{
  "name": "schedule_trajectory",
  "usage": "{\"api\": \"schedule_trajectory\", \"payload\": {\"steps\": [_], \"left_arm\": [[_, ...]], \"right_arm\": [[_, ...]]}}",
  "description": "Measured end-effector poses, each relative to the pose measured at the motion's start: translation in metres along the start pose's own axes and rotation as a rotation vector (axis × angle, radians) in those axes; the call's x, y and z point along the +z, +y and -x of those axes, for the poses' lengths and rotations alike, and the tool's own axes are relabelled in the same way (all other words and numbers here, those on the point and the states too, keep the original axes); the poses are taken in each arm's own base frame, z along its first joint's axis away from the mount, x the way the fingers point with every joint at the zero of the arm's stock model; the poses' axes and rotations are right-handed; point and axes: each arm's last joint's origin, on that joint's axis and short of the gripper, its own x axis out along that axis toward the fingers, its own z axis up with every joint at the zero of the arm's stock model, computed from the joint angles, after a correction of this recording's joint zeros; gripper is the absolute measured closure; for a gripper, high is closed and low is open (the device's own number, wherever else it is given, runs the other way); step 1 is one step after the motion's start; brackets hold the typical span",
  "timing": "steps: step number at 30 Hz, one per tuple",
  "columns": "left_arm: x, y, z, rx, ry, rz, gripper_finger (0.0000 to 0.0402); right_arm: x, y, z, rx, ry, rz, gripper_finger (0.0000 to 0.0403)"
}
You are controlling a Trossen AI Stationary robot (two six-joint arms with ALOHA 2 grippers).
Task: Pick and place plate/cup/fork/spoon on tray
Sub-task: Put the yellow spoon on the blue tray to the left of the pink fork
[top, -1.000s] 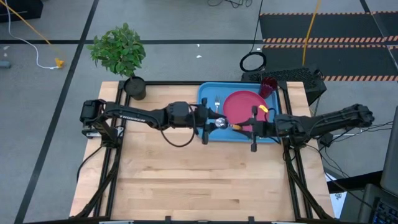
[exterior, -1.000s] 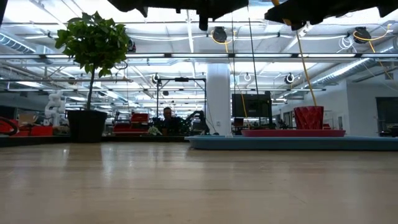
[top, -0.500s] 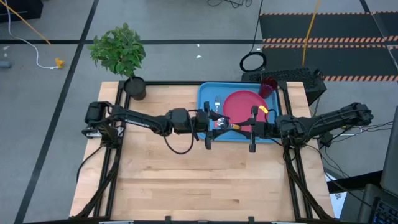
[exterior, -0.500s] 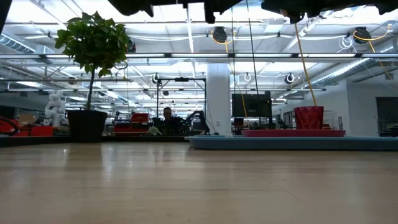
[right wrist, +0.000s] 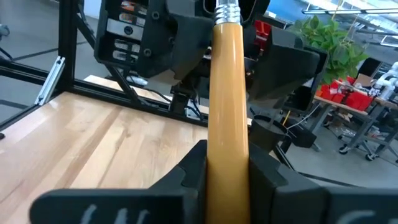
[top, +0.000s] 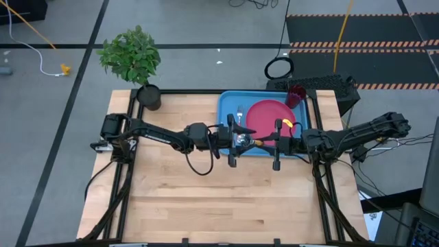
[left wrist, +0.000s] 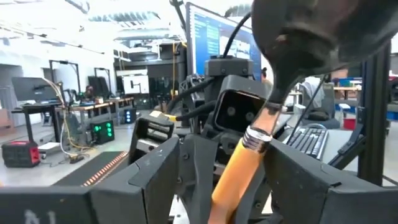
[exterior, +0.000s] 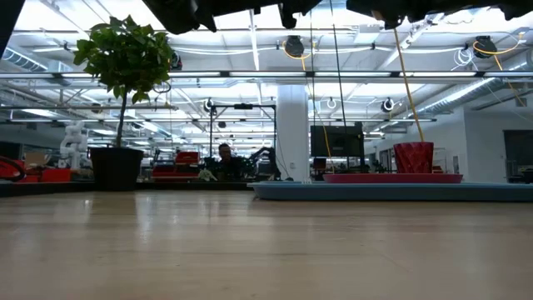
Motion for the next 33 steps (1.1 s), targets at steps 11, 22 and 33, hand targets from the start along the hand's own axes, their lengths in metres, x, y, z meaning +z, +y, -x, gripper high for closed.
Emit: {"api": "schedule_trajectory", "payload": {"steps": [11,22,33], "left_arm": [[0.0004,-0.0020,0.0001,-0.056,-0.007,-0.011,0.0262],[0.0008,-0.0028,0.0001,-0.091,-0.015,-0.038,0.0345],[0.0009,-0.0029,0.0001,-0.094,-0.016,-0.049,0.0348]], "right_arm": [[0.0018,-0.0004,0.0000,-0.002,-0.018,-0.006,0.0349],[0.0018,-0.0004,0.0000,-0.002,-0.019,-0.016,0.0346],[0.0018,-0.0004,0.0001,-0.002,-0.019,-0.013,0.0345]]}}
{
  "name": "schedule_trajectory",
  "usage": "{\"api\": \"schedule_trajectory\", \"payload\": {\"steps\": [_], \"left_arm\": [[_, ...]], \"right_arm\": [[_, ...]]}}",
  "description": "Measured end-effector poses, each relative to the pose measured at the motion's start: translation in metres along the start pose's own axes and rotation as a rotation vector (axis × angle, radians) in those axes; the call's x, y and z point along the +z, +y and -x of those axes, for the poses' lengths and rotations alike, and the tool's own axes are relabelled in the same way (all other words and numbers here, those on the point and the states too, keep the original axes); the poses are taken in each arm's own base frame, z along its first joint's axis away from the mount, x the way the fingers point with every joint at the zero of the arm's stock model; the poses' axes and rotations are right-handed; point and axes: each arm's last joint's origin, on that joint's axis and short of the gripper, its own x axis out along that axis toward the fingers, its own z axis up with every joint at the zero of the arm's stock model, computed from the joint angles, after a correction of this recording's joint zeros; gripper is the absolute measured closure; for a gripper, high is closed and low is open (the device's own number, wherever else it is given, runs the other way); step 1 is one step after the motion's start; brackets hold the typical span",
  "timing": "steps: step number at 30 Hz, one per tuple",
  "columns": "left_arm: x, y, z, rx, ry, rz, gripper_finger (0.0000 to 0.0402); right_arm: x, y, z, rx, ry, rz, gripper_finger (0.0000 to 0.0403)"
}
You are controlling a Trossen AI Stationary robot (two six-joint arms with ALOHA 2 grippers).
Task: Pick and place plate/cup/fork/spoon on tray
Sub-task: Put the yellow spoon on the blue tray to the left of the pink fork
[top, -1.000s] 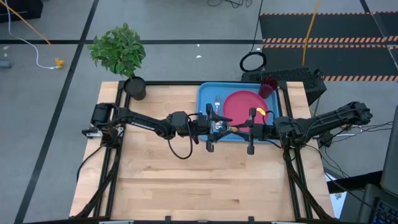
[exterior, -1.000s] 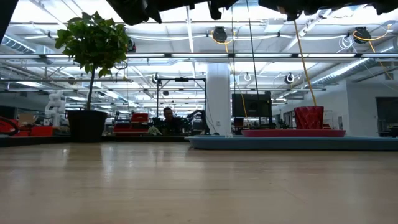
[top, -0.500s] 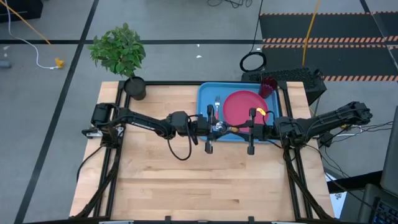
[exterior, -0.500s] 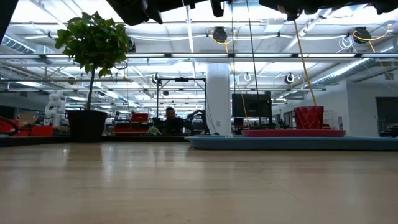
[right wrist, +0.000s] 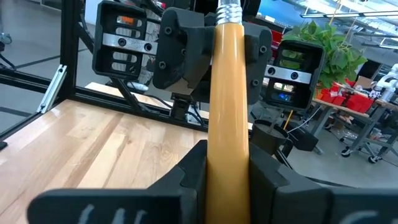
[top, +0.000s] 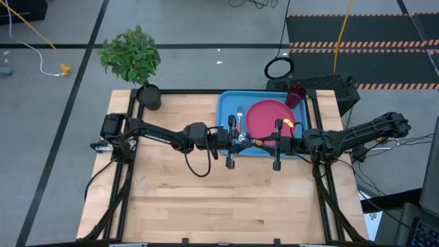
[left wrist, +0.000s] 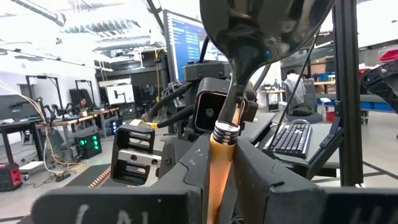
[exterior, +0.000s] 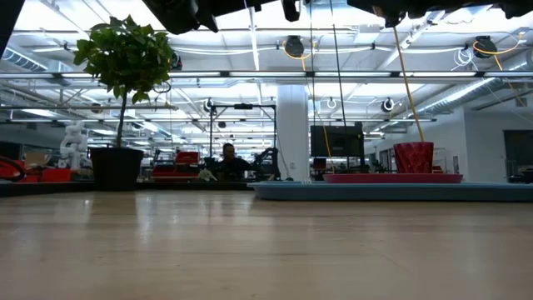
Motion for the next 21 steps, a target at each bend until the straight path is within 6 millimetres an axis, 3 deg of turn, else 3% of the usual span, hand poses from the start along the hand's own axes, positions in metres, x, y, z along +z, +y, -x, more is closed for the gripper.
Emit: {"api": "schedule_trajectory", "payload": {"steps": [6,15,21], "left_arm": [[0.0000,-0.0002,0.0000,-0.005,0.000,0.008,0.0345],[0.0006,-0.0013,-0.0001,-0.020,-0.006,0.030,0.0265],[0.0038,-0.0039,-0.0002,-0.020,-0.034,0.016,0.0277]], "right_arm": [[0.0000,0.0001,0.0000,0.003,-0.001,0.001,0.0345],[0.0006,0.0018,-0.0011,0.049,-0.021,0.001,0.0345],[-0.0014,0.0035,-0.0053,0.049,-0.017,0.001,0.0344]]}}
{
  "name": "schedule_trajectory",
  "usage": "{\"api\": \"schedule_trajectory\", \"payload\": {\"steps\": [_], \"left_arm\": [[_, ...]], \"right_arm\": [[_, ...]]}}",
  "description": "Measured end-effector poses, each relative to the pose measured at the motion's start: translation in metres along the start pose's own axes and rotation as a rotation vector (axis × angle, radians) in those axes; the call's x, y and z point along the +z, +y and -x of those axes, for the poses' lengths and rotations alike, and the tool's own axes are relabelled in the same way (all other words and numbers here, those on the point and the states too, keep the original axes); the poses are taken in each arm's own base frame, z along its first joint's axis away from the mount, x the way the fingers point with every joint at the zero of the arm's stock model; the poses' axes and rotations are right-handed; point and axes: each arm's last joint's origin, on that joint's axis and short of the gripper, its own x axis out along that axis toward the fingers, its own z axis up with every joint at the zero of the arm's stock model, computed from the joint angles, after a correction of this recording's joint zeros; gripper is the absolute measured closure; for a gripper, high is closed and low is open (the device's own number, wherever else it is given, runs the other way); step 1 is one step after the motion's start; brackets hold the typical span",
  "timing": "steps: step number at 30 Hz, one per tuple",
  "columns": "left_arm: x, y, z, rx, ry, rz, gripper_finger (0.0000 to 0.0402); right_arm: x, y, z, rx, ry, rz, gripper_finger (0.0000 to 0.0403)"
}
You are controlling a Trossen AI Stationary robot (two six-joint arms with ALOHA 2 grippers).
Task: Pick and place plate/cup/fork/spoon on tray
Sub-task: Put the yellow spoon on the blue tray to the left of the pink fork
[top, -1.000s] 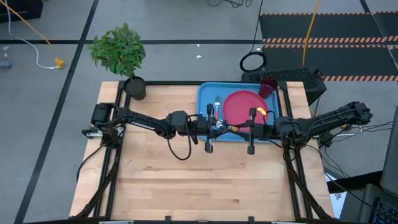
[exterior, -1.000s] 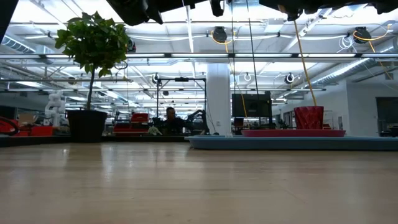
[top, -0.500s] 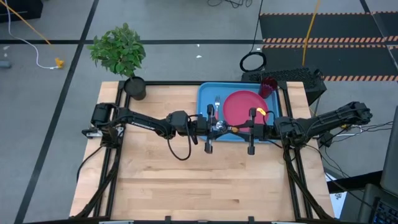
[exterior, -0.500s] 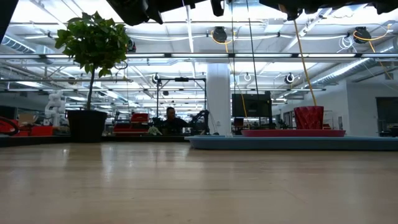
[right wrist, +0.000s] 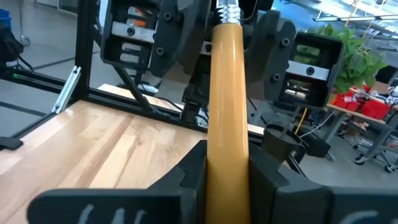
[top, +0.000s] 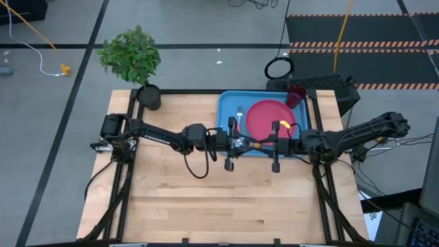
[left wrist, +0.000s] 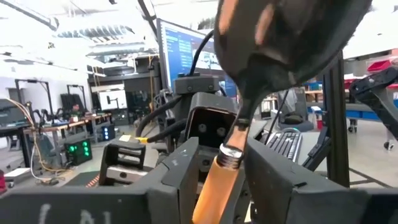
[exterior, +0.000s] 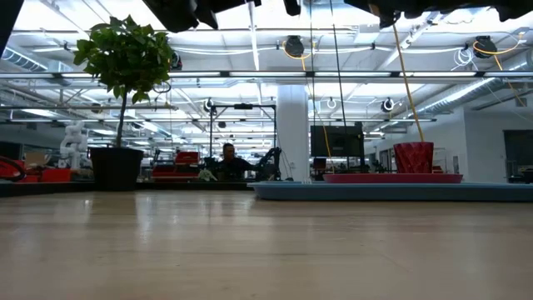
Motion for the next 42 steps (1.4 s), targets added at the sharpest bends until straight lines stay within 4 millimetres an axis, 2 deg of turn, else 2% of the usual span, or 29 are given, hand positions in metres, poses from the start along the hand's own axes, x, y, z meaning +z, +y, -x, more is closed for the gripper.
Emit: {"api": "schedule_trajectory", "payload": {"steps": [14,28,32,42], "left_arm": [[0.000,0.000,0.000,-0.007,0.007,-0.035,0.0347],[-0.003,0.001,0.000,-0.031,0.037,-0.018,0.0348],[-0.005,0.003,0.001,-0.034,0.067,0.018,0.0349],[0.000,0.009,0.003,0.020,0.092,0.067,0.0349]], "right_arm": [[0.000,0.000,-0.003,-0.009,-0.011,-0.009,0.0344],[-0.001,0.001,-0.002,0.002,0.001,-0.048,0.0337],[-0.004,0.001,0.000,0.014,0.037,-0.085,0.0302],[-0.015,-0.001,0.022,0.043,0.229,-0.133,0.0175]]}}
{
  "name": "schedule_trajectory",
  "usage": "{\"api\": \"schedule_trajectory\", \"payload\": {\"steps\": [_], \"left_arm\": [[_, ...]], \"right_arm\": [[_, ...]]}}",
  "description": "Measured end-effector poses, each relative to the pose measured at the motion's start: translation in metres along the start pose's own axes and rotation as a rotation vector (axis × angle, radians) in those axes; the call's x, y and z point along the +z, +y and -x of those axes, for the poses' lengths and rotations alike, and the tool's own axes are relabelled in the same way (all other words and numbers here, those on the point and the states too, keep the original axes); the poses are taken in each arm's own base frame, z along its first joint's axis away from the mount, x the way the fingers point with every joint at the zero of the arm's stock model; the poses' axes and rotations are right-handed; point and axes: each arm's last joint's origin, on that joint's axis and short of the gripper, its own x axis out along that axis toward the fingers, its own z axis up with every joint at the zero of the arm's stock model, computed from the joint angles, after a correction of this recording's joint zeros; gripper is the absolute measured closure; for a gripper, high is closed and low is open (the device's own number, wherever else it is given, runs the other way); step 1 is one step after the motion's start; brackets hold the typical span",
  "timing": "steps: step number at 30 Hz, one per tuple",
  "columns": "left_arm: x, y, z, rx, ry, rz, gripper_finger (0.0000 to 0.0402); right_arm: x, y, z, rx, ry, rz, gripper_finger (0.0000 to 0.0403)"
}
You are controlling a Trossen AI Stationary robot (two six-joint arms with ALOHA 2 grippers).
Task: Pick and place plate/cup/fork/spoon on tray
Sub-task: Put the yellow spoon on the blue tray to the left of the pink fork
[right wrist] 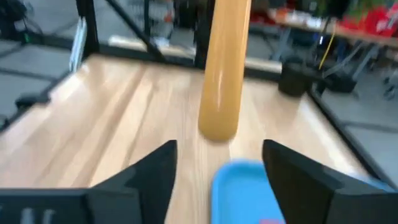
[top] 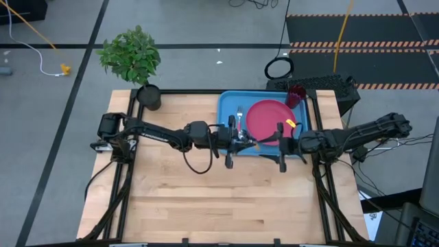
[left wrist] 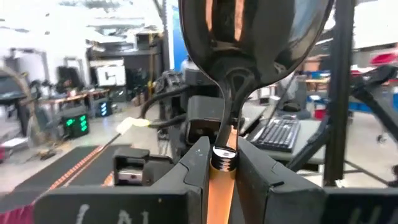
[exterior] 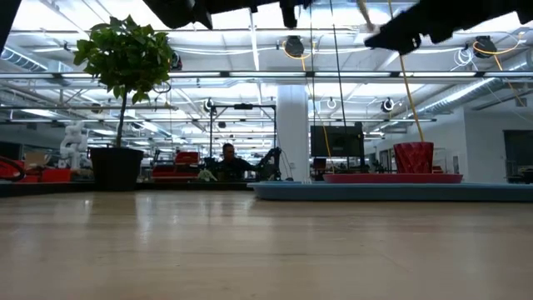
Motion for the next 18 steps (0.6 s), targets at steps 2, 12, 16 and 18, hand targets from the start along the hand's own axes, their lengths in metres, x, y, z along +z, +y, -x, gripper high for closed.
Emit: {"api": "schedule_trajectory", "payload": {"steps": [2,12,16,18], "left_arm": [[0.002,0.004,0.002,0.039,0.049,0.013,0.0349],[0.015,0.014,0.019,0.472,0.239,0.048,0.0350],[0.022,0.018,0.025,0.641,0.269,0.103,0.0350],[0.025,0.021,0.024,0.726,0.321,0.103,0.0350]], "right_arm": [[-0.005,-0.001,0.004,0.003,0.057,-0.005,0.0161],[-0.028,-0.003,0.017,-0.009,0.295,0.091,0.0156],[-0.024,-0.007,0.015,-0.046,0.259,0.135,0.0167],[-0.022,-0.006,0.015,-0.027,0.238,0.141,0.0172]]}}
